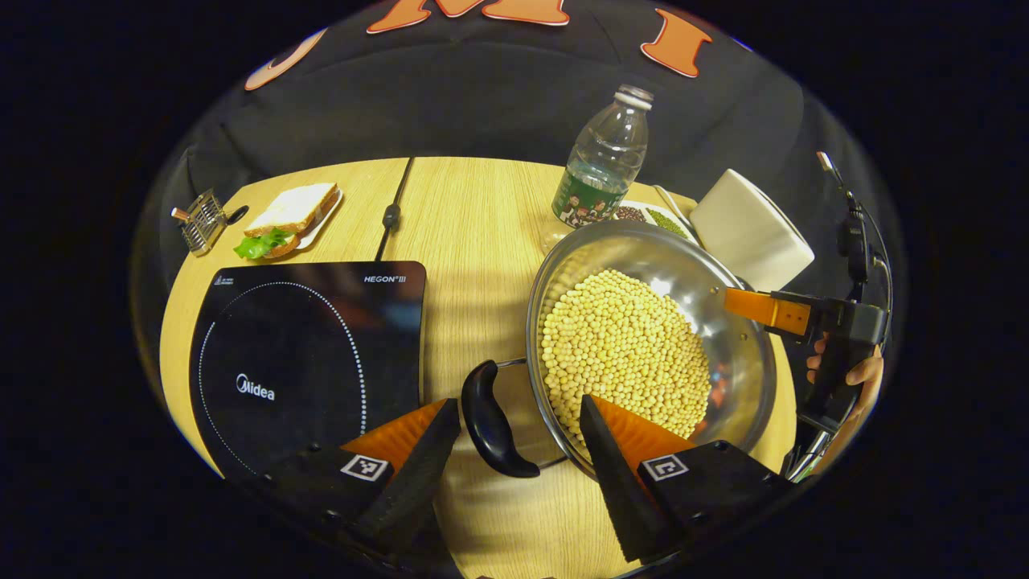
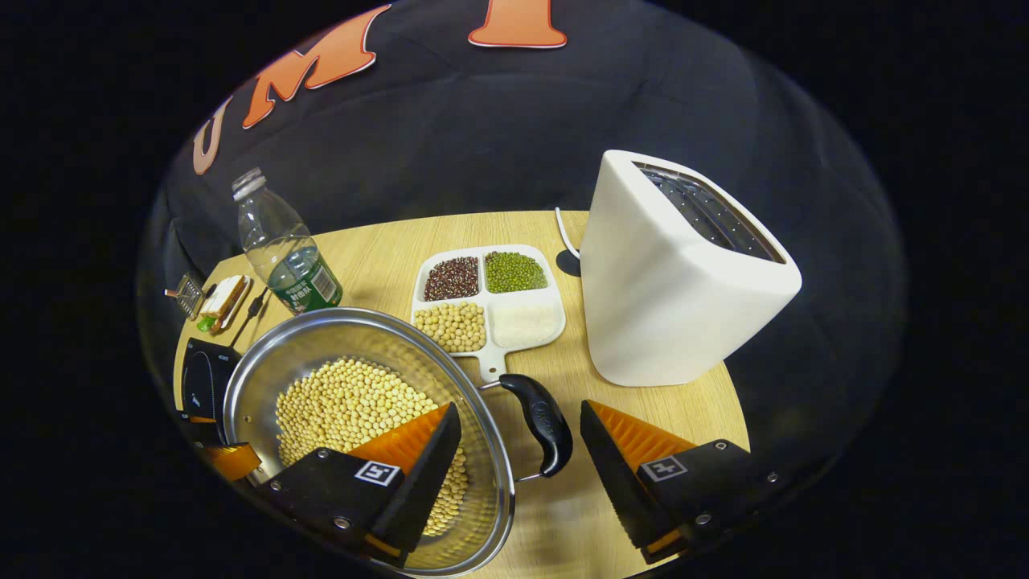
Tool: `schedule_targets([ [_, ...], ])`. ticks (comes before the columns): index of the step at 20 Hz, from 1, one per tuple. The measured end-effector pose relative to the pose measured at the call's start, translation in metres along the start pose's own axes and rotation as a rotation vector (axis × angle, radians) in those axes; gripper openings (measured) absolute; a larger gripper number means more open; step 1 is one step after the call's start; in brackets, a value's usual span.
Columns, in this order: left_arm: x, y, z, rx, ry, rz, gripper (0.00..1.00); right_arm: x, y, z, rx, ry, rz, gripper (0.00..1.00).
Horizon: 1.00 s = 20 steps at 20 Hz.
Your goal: First push the handle of the pot to place it horizontally, then grasp the pot with both hands and set it on the induction cooktop.
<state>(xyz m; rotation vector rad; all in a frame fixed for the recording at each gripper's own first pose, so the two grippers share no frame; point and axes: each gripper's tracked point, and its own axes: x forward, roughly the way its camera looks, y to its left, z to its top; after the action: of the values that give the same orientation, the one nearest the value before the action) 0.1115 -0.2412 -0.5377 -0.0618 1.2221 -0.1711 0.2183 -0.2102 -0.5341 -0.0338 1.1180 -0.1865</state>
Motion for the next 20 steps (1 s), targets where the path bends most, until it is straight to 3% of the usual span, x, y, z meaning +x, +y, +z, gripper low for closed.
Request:
schedule_targets([
  [2,0.010,-0.012,0.000,0.013,-0.005,-0.017,0.99,0.005,-0.001,0.002,-0.005,-0.010,0.001,0.93],
  [4,0.014,-0.008,0.004,0.063,-0.026,0.027,0.99,0.007,0.001,-0.001,-0.016,-0.008,0.006,0.93],
  [10,0.035,-0.008,0.024,0.116,-0.098,0.034,0.98,-0.003,-0.009,-0.023,-0.144,0.042,-0.043,0.72],
  [13,0.048,-0.004,0.021,0.121,-0.081,0.046,0.97,-0.004,-0.009,-0.026,-0.140,0.041,-0.038,0.76],
  [16,0.052,0.002,0.032,0.126,-0.136,0.080,0.94,-0.007,-0.010,-0.028,-0.155,0.038,-0.041,0.72],
  [17,0.053,0.005,0.036,0.120,-0.156,0.086,0.94,-0.008,-0.010,-0.029,-0.157,0.037,-0.043,0.76],
  [20,0.058,0.007,0.045,0.131,-0.189,0.090,0.80,-0.014,-0.011,-0.033,-0.137,0.029,-0.042,0.73],
])
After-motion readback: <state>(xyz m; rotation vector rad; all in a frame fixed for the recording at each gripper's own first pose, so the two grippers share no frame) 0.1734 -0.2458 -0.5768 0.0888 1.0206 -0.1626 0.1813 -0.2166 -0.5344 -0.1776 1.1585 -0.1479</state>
